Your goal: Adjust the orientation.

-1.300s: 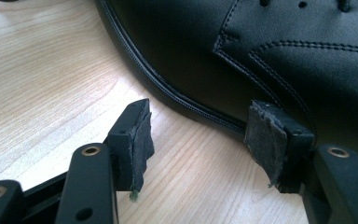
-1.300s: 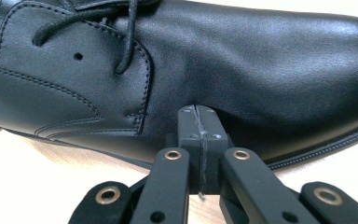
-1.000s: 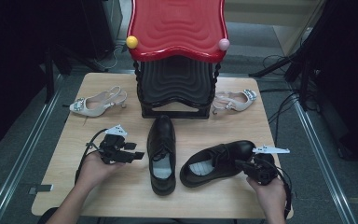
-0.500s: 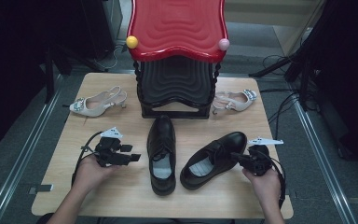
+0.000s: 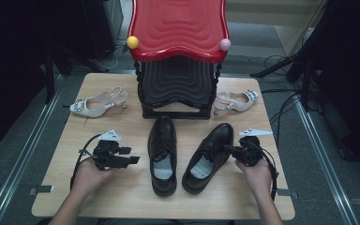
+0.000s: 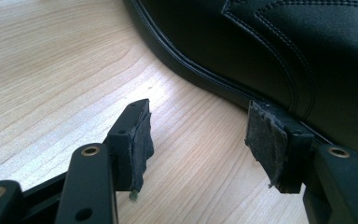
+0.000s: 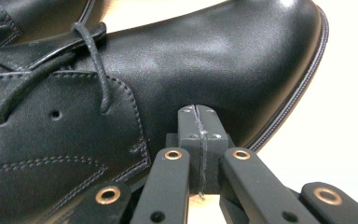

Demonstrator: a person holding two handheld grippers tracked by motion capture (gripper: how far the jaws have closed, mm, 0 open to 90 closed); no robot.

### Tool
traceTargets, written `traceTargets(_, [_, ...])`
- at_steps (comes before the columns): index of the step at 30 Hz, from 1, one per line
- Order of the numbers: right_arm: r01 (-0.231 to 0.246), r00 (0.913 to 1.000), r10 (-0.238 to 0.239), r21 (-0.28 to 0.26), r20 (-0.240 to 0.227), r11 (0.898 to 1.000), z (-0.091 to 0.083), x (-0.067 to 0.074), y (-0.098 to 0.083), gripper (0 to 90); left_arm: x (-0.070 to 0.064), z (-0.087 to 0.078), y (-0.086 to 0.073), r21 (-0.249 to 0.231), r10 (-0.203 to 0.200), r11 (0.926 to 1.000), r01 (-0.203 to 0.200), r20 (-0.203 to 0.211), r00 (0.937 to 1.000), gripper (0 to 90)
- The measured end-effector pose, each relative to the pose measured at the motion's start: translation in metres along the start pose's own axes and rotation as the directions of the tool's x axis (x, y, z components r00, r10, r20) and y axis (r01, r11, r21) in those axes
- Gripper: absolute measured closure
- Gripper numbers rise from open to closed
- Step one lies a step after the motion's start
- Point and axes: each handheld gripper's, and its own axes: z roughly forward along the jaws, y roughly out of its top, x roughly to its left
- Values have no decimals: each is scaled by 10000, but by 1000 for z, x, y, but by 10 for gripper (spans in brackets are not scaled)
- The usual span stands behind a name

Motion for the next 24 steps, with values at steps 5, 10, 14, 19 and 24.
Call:
traceTargets(5, [145, 9999, -145, 21, 12, 9999, 6, 2, 7, 900, -2, 1, 0, 0, 17, 10000, -17, 29, 10000, 406])
traceTargets(10, [123, 9998, -125, -128, -173, 9998, 15, 3, 13, 900, -3, 3, 1, -5, 40, 10000, -40, 72, 10000, 406])
traceTargets(14, [113, 9996, -119, -240, -260, 9996, 17, 2, 15, 900, -4, 4, 1, 59, 99, 9999, -99, 108, 9999, 406])
traceTargets(19, [11, 9999, -16, -293, -155, 9996, 8, 1, 13, 900, -3, 3, 2, -7, 124, 9999, -124, 133, 9998, 406])
traceTargets(24, [91, 9999, -92, -199, -66, 9998, 0, 2, 3, 900, -3, 3, 3, -6, 130, 9999, -129, 144, 9998, 407])
